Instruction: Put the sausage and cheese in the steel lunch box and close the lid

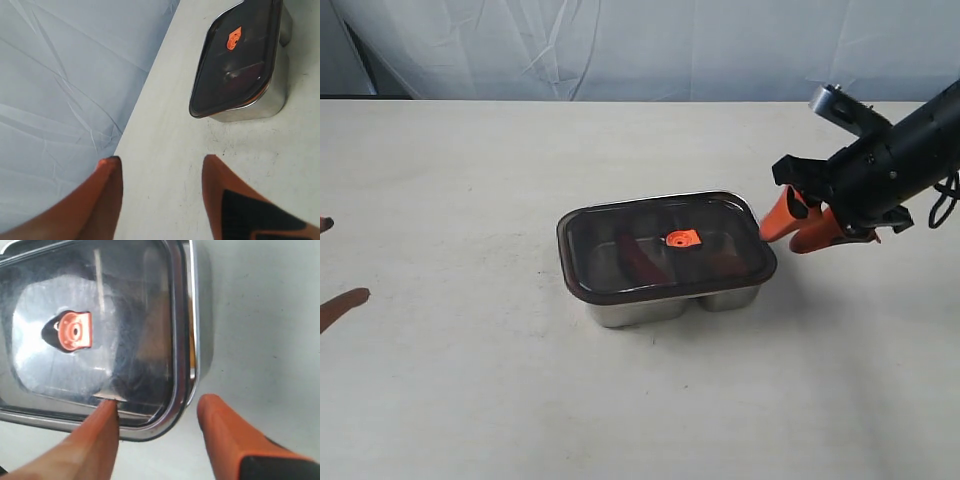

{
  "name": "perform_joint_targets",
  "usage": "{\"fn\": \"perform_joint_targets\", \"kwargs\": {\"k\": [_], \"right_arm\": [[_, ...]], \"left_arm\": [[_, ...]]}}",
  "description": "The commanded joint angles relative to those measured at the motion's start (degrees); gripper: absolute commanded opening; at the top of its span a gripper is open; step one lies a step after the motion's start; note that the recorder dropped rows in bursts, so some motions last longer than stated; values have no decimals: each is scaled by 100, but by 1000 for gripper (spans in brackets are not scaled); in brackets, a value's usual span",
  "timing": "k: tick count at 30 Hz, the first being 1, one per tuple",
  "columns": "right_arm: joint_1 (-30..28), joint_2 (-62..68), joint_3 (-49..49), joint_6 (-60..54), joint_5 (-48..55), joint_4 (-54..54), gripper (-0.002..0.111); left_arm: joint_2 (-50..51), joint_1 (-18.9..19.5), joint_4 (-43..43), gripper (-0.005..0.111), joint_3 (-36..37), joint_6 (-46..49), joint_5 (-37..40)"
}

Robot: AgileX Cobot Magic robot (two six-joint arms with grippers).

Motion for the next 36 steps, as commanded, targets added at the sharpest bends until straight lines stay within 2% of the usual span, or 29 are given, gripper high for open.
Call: {"fn": "perform_joint_targets", "kwargs": {"k": [1, 3, 5, 11, 12, 17, 22, 36], "right_arm": [[-23, -381, -45, -17, 61, -32, 50], [21, -468, -45, -4, 86, 144, 49], [183, -534, -45, -22, 143, 387, 43], [1273, -574, -45, -453, 248, 687, 1], [1522, -574, -45, -552, 228, 687, -1], [2670, -562, -45, -648, -803, 660, -1], [3246, -441, -45, -648, -1475, 637, -1], [3439, 66, -45, -648, -1483, 608, -1]], "left_arm": [[-20, -11, -625, 47, -22, 578, 106], [-8, -11, -910, 47, -22, 1042, 37], [51, -11, -1137, 47, -22, 1182, -178], [359, -11, -1324, 47, -22, 1182, -420], [371, -11, -1324, 47, -22, 1182, -420], [369, -11, -1324, 47, -22, 1182, -409], [369, -11, -1324, 47, -22, 1182, -377], [369, -11, -1324, 47, -22, 1144, -375]]}}
